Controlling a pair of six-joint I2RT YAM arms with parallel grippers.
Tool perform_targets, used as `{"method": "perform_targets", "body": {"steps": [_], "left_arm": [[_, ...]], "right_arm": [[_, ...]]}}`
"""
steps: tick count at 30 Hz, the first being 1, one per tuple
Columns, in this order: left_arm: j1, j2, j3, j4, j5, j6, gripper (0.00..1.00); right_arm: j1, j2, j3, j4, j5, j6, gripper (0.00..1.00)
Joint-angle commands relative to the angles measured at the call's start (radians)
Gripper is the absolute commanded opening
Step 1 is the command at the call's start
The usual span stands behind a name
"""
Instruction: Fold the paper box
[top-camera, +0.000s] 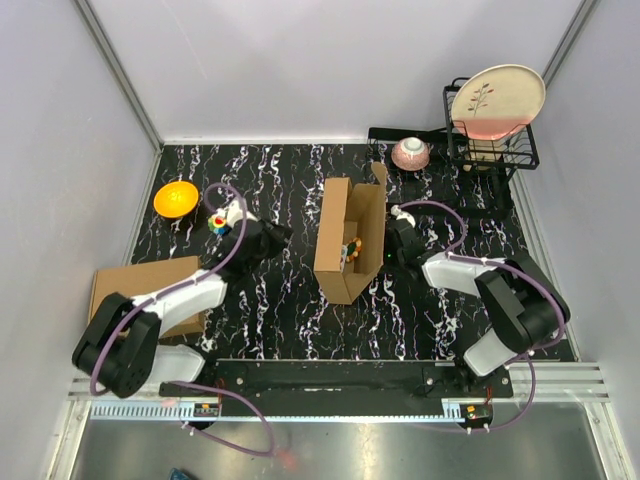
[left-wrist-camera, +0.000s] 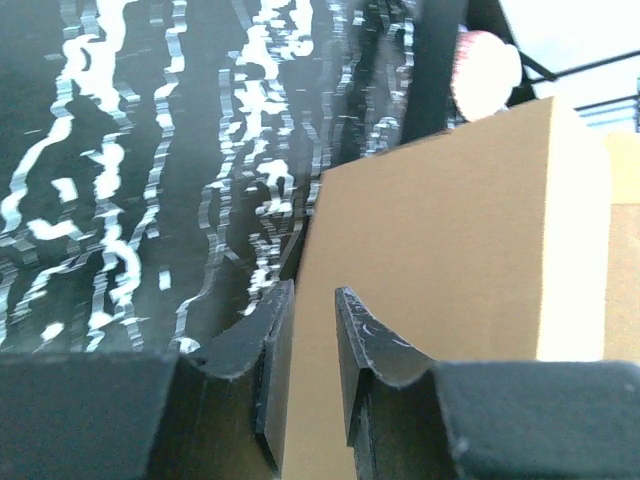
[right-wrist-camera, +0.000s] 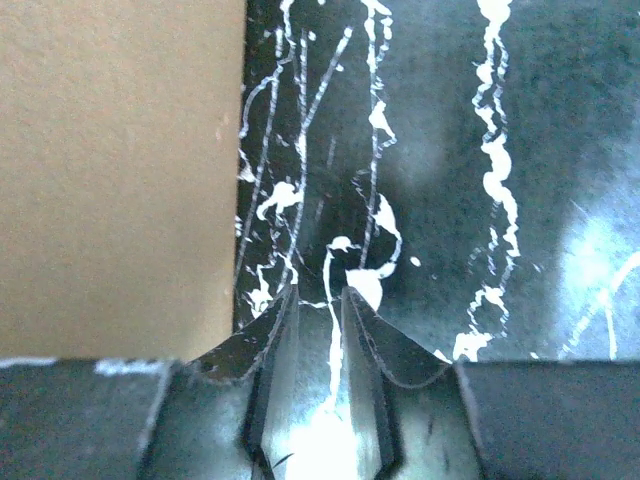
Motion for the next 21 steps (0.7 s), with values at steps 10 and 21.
{"method": "perform_targets", "body": {"steps": [10, 21], "left_arm": [[-0.111, 0.095, 0.234, 0.09, 0.059, 0.035, 0.27], [-0.171, 0.166, 0.27, 0.102, 0.076, 0.035, 0.27]], "right_arm": [[0.006, -0.198, 0.142, -0.191, 0.11, 0.0, 0.34], [0.006, -0.132, 0.178, -0.024, -0.033, 0.016, 0.35]]}}
